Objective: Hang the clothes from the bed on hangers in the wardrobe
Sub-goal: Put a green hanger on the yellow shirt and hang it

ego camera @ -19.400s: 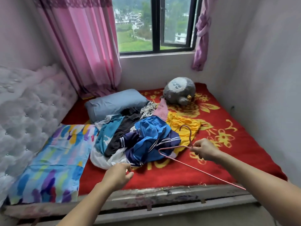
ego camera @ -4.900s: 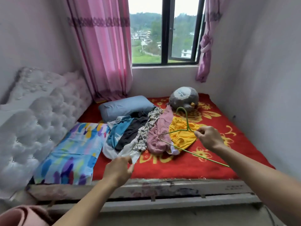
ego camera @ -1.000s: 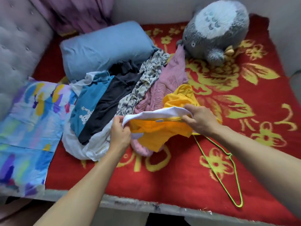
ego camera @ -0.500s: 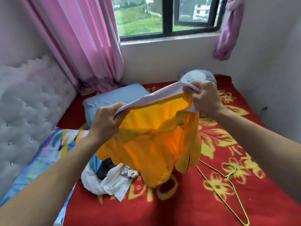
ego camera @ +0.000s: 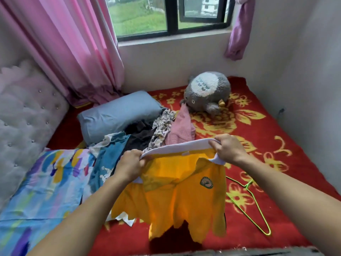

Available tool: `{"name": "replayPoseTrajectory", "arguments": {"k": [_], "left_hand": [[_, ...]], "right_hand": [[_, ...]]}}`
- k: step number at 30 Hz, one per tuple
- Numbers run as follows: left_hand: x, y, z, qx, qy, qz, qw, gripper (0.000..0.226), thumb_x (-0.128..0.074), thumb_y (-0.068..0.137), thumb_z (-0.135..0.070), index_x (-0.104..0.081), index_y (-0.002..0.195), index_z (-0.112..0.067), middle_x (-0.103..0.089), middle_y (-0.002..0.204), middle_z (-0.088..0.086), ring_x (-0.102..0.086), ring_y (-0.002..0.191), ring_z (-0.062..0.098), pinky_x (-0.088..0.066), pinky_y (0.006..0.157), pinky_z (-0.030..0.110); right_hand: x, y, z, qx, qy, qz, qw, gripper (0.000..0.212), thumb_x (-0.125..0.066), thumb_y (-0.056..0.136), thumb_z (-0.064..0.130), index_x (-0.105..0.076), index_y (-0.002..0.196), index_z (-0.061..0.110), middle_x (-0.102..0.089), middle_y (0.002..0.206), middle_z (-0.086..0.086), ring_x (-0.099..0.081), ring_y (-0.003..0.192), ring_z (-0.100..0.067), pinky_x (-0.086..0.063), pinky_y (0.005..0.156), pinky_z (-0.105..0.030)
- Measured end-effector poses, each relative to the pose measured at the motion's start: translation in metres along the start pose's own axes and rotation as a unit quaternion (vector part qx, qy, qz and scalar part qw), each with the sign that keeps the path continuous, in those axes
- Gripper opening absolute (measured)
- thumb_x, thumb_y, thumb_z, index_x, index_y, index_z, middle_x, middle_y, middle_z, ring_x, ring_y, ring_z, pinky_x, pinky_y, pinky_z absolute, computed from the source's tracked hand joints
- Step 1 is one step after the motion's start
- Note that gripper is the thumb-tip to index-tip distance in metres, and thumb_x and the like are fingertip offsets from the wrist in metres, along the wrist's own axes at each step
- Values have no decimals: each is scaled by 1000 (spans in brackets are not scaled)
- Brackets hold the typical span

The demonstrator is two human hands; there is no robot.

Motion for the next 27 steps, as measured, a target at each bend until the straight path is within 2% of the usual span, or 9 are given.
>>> {"name": "replayPoseTrajectory", "arguments": {"k": [3, 6, 10, 13, 17, 21, 24, 25, 27], "left_hand": [[-69, 7, -6, 27, -16, 26, 999, 31, -53, 90, -19, -48, 59, -16, -50, 61, 5, -53, 67, 32, -32, 54, 38], [-134, 24, -12, 51, -17, 45, 998, 12, -49, 88, -14, -54, 78, -13, -58, 73, 13, -56, 73, 36, -33, 56, 39], [-209, 55, -24, 68, -31, 62, 995, 12, -50, 92, -18, -62, 92, -23, -66, 84, 10, -61, 81, 34, -38, 59, 36], [-254, 78, -36, 66, -56, 59, 994, 27, -53, 91, -13, -67, 111, -24, -70, 100, 4, -63, 91, 27, -44, 70, 35], [-301, 109, -35, 85, -72, 48, 993, 33, -51, 90, -9, -66, 118, -17, -68, 109, 8, -61, 100, 29, -45, 83, 37], [-334, 125, -25, 114, -61, 52, 990, 32, -50, 94, -9, -64, 122, -16, -67, 114, 8, -61, 103, 27, -43, 86, 33], [-344, 130, -26, 128, -63, 51, 988, 32, -48, 94, -12, -64, 122, -16, -68, 111, 7, -62, 96, 22, -43, 81, 27], [-346, 132, -28, 128, -67, 50, 988, 32, -47, 94, -12, -65, 120, -16, -69, 108, 5, -63, 89, 19, -43, 80, 24], [-345, 135, -33, 141, -81, 50, 985, 31, -48, 94, -6, -66, 117, -16, -67, 101, -1, -59, 68, -1, -39, 71, 5]], "right_hand": [[-62, 3, -68, -82, -12, 88, 993, 38, -53, 96, 35, -48, 60, 21, -54, 63, 0, -54, 67, -25, -32, 54, -33], [-117, 8, -130, -141, 4, 176, 974, 26, -53, 95, 32, -58, 72, 22, -62, 77, -3, -58, 78, -25, -40, 64, -34], [-169, 20, -213, -212, 23, 227, 950, 18, -59, 91, 32, -70, 89, 18, -70, 92, -6, -64, 92, -27, -46, 74, -34], [-191, 26, -291, -311, 31, 214, 925, 15, -63, 85, 30, -70, 96, 21, -71, 105, -6, -64, 100, -28, -47, 80, -31], [-210, 28, -389, -434, -8, 191, 880, 36, -60, 87, 30, -60, 117, 10, -64, 122, -17, -59, 114, -35, -47, 89, -36], [-238, 31, -432, -510, 3, 161, 845, 53, -66, 87, 30, -50, 128, 1, -54, 132, -23, -52, 123, -38, -43, 97, -39], [-255, 36, -439, -528, 0, 135, 839, 67, -70, 83, 42, -42, 131, 4, -53, 133, -20, -52, 123, -37, -41, 99, -43], [-261, 39, -440, -533, 24, 132, 836, 67, -71, 82, 43, -42, 129, 5, -55, 130, -19, -53, 122, -37, -41, 98, -42], [-270, 50, -436, -534, 103, 113, 832, 53, -69, 81, 43, -54, 117, 7, -62, 117, -17, -59, 112, -35, -44, 93, -40]]}}
Point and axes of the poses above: each hand's wrist, its own y-axis towards the middle knuckle, its own x-axis out of the back of the hand, z = x × y, the point moved 6 cm from there along y, towards the middle knuckle
